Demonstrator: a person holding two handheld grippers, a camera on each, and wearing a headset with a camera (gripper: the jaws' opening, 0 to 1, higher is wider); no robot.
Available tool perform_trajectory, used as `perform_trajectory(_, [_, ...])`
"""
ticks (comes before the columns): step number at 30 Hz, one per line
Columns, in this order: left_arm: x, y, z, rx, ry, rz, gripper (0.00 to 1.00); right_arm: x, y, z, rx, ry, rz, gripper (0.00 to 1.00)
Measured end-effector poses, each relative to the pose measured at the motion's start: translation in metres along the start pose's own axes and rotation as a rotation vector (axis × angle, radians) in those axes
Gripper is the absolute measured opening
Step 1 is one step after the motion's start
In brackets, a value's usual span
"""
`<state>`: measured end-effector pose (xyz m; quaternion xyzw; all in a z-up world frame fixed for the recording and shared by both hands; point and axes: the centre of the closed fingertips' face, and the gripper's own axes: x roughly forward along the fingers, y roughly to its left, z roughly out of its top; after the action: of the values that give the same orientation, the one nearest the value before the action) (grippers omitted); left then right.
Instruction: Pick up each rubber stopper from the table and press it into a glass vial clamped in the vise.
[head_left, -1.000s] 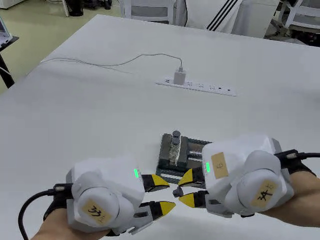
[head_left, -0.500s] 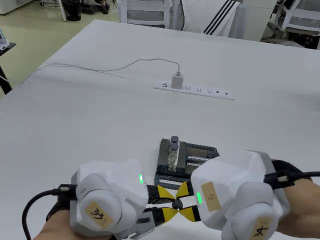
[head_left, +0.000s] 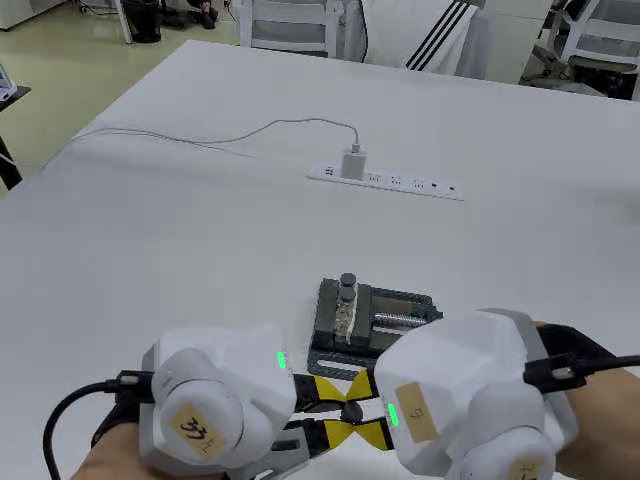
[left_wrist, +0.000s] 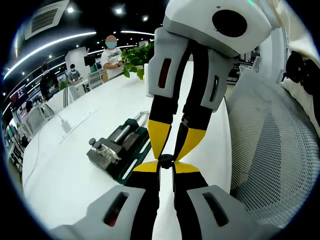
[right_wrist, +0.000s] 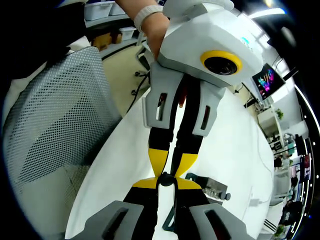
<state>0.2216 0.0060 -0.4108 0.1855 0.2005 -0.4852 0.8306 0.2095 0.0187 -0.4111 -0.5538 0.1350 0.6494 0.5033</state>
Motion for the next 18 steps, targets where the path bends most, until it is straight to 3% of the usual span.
perform_trajectory(6, [-0.001, 0.0, -0.001, -0.001, -0.005, 0.007, 0.05, 0.0, -0.001, 0.0, 0.05, -0.02, 0.009, 0.08])
perform_trajectory(12, [-0.003, 0.0, -0.003, 0.02, 0.0, 0.014, 0.05, -0.008, -0.005, 0.003, 0.228, -0.102, 0.058, 0.13])
perform_trajectory(18, [-0.005, 0.001, -0.002, 0.047, -0.002, 0.018, 0.05, -0.012, -0.004, 0.005, 0.288, -0.142, 0.105, 0.12])
